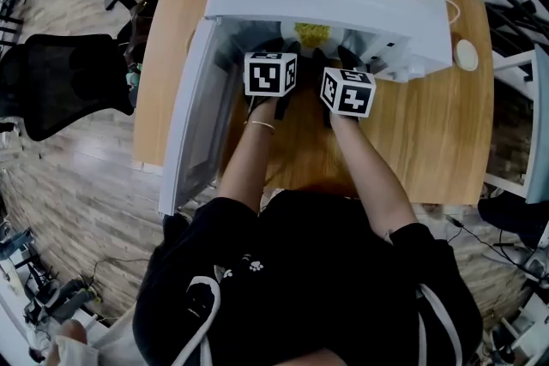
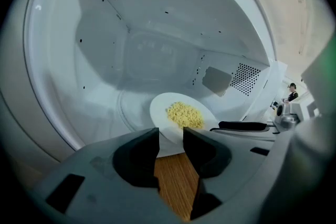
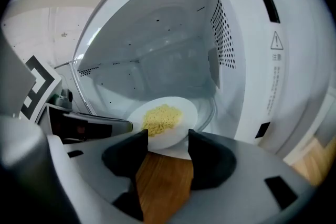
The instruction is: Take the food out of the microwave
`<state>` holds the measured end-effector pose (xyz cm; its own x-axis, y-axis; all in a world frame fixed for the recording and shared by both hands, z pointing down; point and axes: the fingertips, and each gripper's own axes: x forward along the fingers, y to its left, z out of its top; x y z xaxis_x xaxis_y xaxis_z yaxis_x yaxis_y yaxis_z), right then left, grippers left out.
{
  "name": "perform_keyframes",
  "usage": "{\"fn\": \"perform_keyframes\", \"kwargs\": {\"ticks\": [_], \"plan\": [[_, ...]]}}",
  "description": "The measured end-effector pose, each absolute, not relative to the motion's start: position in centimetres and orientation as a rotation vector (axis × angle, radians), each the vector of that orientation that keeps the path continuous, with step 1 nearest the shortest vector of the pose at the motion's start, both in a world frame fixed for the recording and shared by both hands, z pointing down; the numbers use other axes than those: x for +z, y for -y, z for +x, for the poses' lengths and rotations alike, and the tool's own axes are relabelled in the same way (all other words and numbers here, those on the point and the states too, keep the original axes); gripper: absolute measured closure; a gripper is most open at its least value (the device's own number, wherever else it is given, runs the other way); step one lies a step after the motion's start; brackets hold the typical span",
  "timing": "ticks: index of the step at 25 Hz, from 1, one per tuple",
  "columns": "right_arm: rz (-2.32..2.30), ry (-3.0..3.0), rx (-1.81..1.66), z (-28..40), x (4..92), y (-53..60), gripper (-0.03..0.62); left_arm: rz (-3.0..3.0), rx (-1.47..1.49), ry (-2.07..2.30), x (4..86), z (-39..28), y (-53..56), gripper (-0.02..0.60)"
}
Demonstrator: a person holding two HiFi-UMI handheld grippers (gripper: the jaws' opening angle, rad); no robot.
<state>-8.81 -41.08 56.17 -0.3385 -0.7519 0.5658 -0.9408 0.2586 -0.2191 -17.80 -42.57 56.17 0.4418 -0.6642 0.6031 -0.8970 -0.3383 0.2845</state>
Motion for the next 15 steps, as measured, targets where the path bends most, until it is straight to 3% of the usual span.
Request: {"fn": "perform_keyframes", "kwargs": {"ticks": [15], "plan": [[1.577, 2.221, 0.817, -8.3, 55.5, 38.9, 0.367, 2.082, 0.413, 1.283, 55.8, -17.4, 39.7, 0.437]]}}
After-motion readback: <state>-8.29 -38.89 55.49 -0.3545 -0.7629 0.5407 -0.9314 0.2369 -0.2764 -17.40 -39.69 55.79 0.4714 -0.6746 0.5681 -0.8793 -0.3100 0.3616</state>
